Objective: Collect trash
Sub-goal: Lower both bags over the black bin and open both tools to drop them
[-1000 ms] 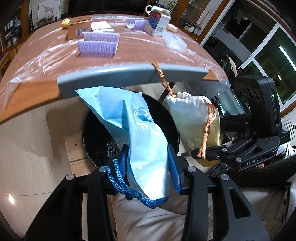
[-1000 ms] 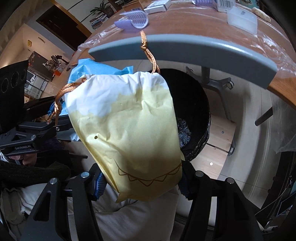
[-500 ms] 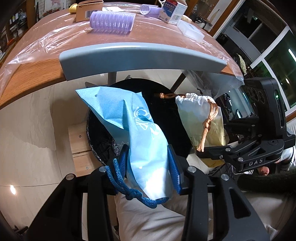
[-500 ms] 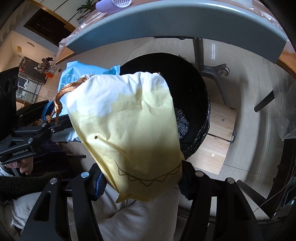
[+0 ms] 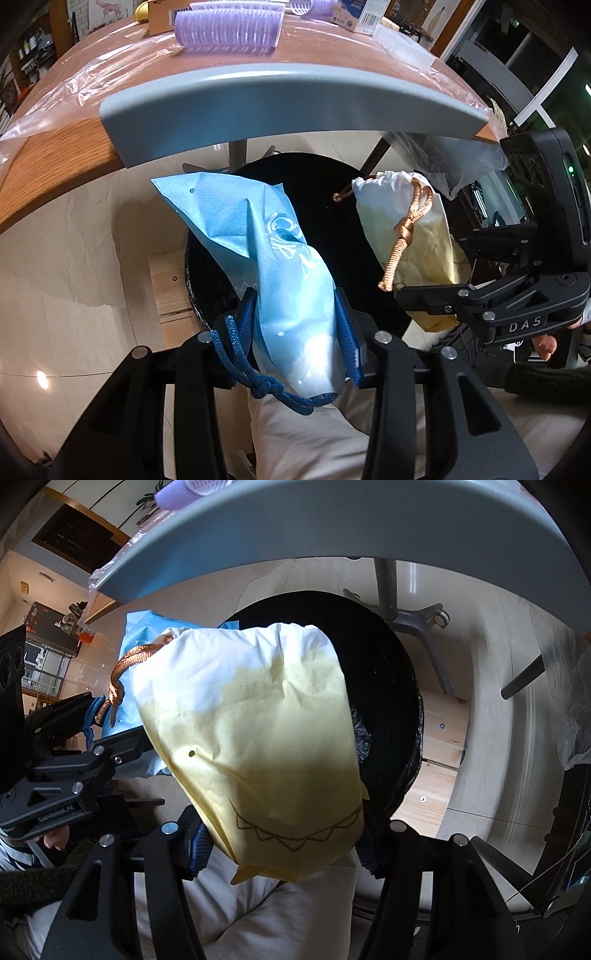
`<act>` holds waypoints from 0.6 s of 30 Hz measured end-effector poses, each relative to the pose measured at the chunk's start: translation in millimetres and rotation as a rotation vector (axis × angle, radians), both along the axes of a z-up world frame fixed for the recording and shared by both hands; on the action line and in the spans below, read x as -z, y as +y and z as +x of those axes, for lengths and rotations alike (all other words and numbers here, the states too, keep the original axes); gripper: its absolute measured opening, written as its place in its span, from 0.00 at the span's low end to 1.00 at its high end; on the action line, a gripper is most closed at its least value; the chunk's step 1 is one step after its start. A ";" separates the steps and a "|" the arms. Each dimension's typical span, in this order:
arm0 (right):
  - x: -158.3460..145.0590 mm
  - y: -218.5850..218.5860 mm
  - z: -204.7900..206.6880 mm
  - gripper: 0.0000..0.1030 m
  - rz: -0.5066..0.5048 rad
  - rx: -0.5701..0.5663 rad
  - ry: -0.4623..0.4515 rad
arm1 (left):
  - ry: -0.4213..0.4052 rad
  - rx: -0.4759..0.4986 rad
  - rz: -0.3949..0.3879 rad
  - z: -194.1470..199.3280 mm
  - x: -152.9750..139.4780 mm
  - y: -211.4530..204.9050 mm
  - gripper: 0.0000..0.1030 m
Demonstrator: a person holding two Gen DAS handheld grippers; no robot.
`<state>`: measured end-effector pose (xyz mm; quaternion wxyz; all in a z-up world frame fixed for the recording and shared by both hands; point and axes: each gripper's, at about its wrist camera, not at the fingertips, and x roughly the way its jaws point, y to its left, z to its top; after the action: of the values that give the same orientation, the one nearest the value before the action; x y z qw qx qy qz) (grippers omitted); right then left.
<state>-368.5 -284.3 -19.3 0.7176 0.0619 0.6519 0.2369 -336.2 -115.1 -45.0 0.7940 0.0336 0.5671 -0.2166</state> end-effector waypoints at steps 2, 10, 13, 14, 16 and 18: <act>3.2 1.0 2.0 0.59 -0.013 0.000 0.006 | 0.003 0.011 0.011 1.6 1.7 -2.2 0.41; 15.0 2.9 11.5 0.59 -0.057 0.002 0.022 | 0.012 0.048 0.050 8.0 11.2 -11.8 0.41; 16.4 4.4 12.5 0.59 -0.069 0.008 0.025 | 0.010 0.060 0.064 10.0 13.6 -14.6 0.42; 17.1 3.8 14.5 0.59 -0.068 0.011 0.026 | 0.011 0.064 0.068 10.5 14.6 -15.5 0.42; 17.6 3.5 18.1 0.59 -0.072 0.018 0.026 | 0.012 0.070 0.074 11.4 16.9 -17.4 0.42; 20.6 3.3 21.8 0.59 -0.070 0.033 0.029 | 0.014 0.073 0.079 11.4 19.9 -19.5 0.42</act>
<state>-346.7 -281.0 -39.9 0.7137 0.0508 0.6691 0.2011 -324.8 -134.6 -64.9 0.7796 0.0839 0.5791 -0.2231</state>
